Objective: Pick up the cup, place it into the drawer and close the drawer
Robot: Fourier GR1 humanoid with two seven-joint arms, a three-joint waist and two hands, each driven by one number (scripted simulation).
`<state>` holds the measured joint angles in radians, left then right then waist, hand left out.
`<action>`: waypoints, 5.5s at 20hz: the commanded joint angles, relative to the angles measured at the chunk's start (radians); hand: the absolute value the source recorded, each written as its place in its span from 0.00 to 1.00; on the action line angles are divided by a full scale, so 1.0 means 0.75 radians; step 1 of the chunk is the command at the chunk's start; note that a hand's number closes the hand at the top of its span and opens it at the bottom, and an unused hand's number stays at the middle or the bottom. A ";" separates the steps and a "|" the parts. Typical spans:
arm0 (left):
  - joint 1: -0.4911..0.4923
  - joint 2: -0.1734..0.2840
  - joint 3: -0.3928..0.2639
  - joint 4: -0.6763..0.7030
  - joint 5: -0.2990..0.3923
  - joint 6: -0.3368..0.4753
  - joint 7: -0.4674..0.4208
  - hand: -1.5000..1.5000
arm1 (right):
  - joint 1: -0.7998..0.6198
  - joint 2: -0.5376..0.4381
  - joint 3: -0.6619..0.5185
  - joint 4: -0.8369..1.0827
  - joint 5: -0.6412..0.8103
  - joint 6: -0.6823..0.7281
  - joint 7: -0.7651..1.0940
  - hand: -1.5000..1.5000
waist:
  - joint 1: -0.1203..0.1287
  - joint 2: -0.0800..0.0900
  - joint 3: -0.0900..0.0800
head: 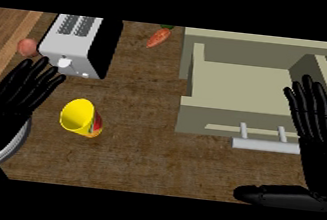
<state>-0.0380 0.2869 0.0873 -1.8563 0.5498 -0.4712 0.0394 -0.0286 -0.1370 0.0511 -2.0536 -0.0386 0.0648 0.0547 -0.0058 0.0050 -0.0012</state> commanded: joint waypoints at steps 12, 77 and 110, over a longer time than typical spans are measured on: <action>-0.295 0.121 0.127 0.837 -0.142 -0.346 -0.182 0.00 | -0.266 -0.027 -0.095 0.243 -0.070 0.074 0.044 0.00 | 0.004 -0.004 0.001; -0.650 -0.064 0.099 2.070 -0.785 0.071 -1.680 1.00 | -0.367 -0.127 -0.241 0.249 -0.158 0.160 0.136 0.00 | -0.034 0.009 -0.005; -1.362 -0.382 -0.126 1.299 -0.525 0.892 -0.500 1.00 | -0.226 -0.130 -0.296 0.236 -0.111 0.172 0.026 0.00 | -0.017 -0.010 0.002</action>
<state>-0.9707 0.0038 0.0376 -0.8682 0.1360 0.1162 -0.4351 -0.2487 -0.2362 -0.1672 -1.8267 -0.1196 0.1891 0.0784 -0.0090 -0.0032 0.0006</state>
